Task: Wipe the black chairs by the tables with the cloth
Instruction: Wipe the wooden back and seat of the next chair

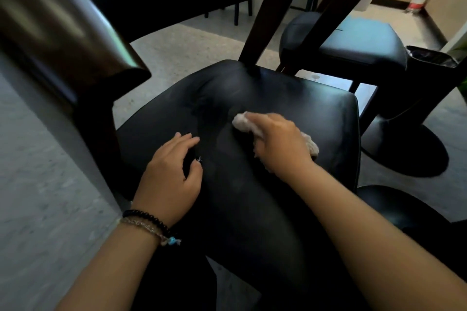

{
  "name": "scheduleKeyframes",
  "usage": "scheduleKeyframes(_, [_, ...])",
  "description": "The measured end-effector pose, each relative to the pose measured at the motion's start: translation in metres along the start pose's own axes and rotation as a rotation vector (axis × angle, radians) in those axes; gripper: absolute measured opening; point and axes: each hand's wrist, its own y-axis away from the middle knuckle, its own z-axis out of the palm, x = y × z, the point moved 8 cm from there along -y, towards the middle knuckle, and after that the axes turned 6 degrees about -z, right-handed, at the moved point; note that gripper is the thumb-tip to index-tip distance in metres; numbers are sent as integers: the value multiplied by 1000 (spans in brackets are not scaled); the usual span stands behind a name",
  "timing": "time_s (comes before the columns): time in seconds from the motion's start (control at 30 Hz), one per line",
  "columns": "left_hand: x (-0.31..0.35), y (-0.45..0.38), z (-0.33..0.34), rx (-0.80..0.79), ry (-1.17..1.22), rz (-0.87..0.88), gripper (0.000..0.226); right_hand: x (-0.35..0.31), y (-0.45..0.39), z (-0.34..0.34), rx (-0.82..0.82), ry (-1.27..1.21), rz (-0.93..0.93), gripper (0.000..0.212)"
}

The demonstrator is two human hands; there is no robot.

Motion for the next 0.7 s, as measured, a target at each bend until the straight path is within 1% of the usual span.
scheduleKeyframes(0.07, [0,0,1,12,5,13,41,11,-21,-1,79,16,101,52])
scheduleKeyframes(0.13, [-3,-1,5,34,-5,35,43,-7,-25,13,115,-71,68,56])
scheduleKeyframes(0.17, [-6,-1,6,47,-4,46,45,-24,-24,23,111,-120,4,60])
scheduleKeyframes(0.23, [-13,0,7,101,71,34,57,-63,-17,36,103,-132,-201,62])
scheduleKeyframes(0.3, [-19,2,2,196,169,36,68,-74,-26,33,145,-44,-378,53])
scheduleKeyframes(0.33, [-20,3,0,225,191,46,70,-67,-39,27,187,-33,-389,49])
scheduleKeyframes(0.37, [-21,4,1,234,201,51,71,-53,-56,20,220,-66,-332,45])
scheduleKeyframes(0.43, [-25,2,5,206,182,39,69,-17,-93,4,315,-187,-153,39])
scheduleKeyframes(0.5, [-28,1,11,167,122,19,66,12,-126,-10,445,-269,-57,32])
scheduleKeyframes(0.57, [-28,1,14,140,64,18,62,38,-155,-10,498,-294,57,30])
scheduleKeyframes(0.6, [-28,1,15,136,44,16,60,51,-170,-3,470,-290,120,31])
scheduleKeyframes(0.63, [-28,1,15,136,38,6,60,61,-183,11,388,-239,179,33])
scheduleKeyframes(0.7, [-30,2,14,140,47,-21,64,66,-200,47,108,-15,257,38])
